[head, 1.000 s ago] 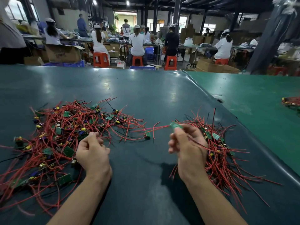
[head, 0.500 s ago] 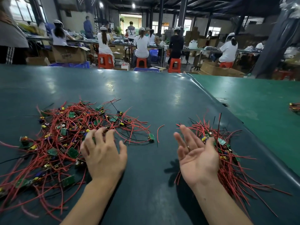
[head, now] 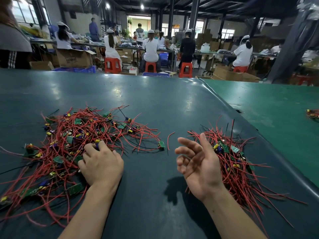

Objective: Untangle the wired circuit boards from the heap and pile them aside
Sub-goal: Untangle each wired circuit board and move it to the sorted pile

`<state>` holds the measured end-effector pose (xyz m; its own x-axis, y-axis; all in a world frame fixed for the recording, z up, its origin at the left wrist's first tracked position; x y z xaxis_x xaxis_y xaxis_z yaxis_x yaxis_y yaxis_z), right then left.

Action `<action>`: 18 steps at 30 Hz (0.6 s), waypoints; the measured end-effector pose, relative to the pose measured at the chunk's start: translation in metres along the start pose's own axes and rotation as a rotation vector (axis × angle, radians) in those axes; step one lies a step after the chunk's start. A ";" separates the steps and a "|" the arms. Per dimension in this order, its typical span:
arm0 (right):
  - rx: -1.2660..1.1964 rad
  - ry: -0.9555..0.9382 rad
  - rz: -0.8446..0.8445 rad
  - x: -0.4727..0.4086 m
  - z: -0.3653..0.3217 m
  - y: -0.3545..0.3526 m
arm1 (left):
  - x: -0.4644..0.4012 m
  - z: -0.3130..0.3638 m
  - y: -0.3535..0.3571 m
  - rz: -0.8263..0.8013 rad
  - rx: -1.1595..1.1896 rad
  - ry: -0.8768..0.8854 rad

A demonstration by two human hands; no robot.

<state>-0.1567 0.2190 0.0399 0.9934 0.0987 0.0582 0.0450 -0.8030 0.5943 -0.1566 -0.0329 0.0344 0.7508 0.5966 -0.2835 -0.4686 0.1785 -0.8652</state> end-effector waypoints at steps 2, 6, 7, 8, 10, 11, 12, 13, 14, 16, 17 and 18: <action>0.006 0.004 0.003 0.000 0.000 0.000 | -0.001 0.000 0.001 -0.005 -0.020 -0.001; -0.003 0.020 0.008 0.002 0.000 0.000 | -0.003 -0.005 0.000 0.010 0.002 -0.014; -0.005 0.021 0.009 0.002 0.000 -0.001 | -0.003 -0.006 -0.001 0.021 0.020 -0.013; -0.007 0.021 0.009 0.002 0.000 -0.001 | -0.003 -0.006 -0.003 0.037 0.042 -0.004; -0.013 0.022 0.010 0.002 0.000 -0.001 | 0.000 -0.004 -0.007 0.090 0.102 0.027; -0.018 0.022 0.011 0.001 0.000 -0.001 | 0.001 -0.003 -0.009 0.120 0.139 0.040; -0.024 0.024 0.013 0.001 0.000 -0.002 | 0.001 -0.003 -0.011 0.153 0.181 0.047; -0.030 0.026 0.015 0.001 0.000 -0.002 | 0.001 -0.004 -0.014 0.190 0.227 0.050; -0.034 0.028 0.017 0.000 0.000 -0.003 | 0.000 -0.003 -0.017 0.226 0.270 0.056; -0.030 0.032 0.021 -0.001 0.001 -0.004 | 0.001 0.000 -0.023 0.302 0.334 0.101; -0.014 0.037 0.021 -0.001 0.002 -0.004 | 0.004 0.004 -0.029 0.365 0.367 0.154; 0.016 0.046 0.019 -0.002 0.004 -0.004 | 0.008 0.008 -0.036 0.444 0.406 0.226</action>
<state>-0.1584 0.2199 0.0343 0.9883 0.1098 0.1060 0.0284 -0.8145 0.5795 -0.1370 -0.0281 0.0667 0.5034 0.5105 -0.6971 -0.8632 0.2611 -0.4321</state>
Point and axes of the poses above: each hand's wrist, its own x-axis away from the middle knuckle, its own y-axis out of the palm, z = x × y, the point moved 8 cm from there along -x, towards the middle knuckle, and after that the axes turned 1 degree about -y, right-handed, at the moved point
